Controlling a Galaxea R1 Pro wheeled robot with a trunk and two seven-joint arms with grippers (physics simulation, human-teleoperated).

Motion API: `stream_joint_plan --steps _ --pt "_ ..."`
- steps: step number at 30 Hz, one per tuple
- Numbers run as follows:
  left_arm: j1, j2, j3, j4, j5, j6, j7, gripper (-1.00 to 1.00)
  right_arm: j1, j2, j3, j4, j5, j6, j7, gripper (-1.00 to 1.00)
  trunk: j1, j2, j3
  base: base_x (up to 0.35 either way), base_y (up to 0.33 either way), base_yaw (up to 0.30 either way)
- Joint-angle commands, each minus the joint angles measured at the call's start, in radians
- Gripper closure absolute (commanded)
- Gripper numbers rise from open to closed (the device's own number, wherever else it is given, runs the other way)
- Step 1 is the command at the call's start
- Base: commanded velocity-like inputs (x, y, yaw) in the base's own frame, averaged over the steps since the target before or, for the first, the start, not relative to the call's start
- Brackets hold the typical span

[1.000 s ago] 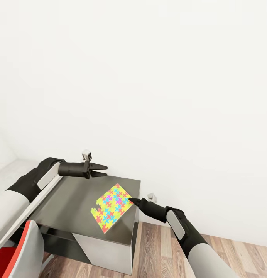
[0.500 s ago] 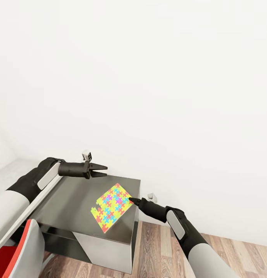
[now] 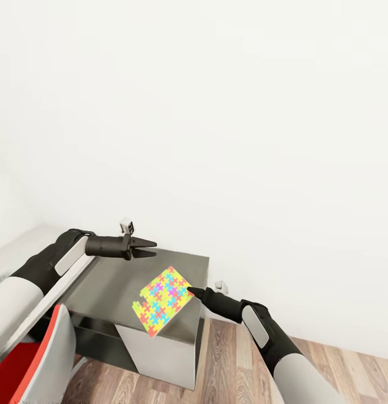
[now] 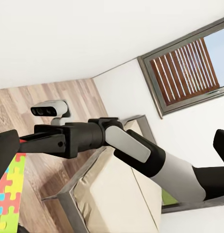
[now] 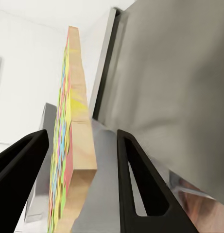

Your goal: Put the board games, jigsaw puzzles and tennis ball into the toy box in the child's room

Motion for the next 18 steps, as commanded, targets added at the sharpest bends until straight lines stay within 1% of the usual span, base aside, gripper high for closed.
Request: stream_joint_plan --steps 1,10,13,18 --pt "-0.002 0.001 -0.004 0.0 0.003 0.006 -0.003 -1.0 -0.001 -0.001 0.0 -0.001 -0.007 0.007 -0.001 1.0 0.001 -0.002 -0.001 -0.003 0.0 0.226" --pt "-0.002 0.001 -0.004 -0.001 0.003 0.006 -0.002 -1.0 -0.001 -0.001 0.0 -0.001 -0.007 0.007 -0.001 1.0 0.001 -0.002 0.008 -0.001 0.0 0.218" --pt "-0.002 0.001 -0.004 -0.001 0.003 0.006 -0.003 -1.0 -0.001 -0.001 -0.001 -0.001 -0.007 0.008 -0.001 1.0 0.001 -0.002 0.009 0.0 0.0 0.089" --pt "-0.002 0.001 -0.004 -0.004 0.004 0.006 -0.002 -1.0 -0.001 -0.003 0.0 -0.001 -0.007 0.008 0.0 1.0 0.001 -0.002 0.01 0.0 0.0 0.016"
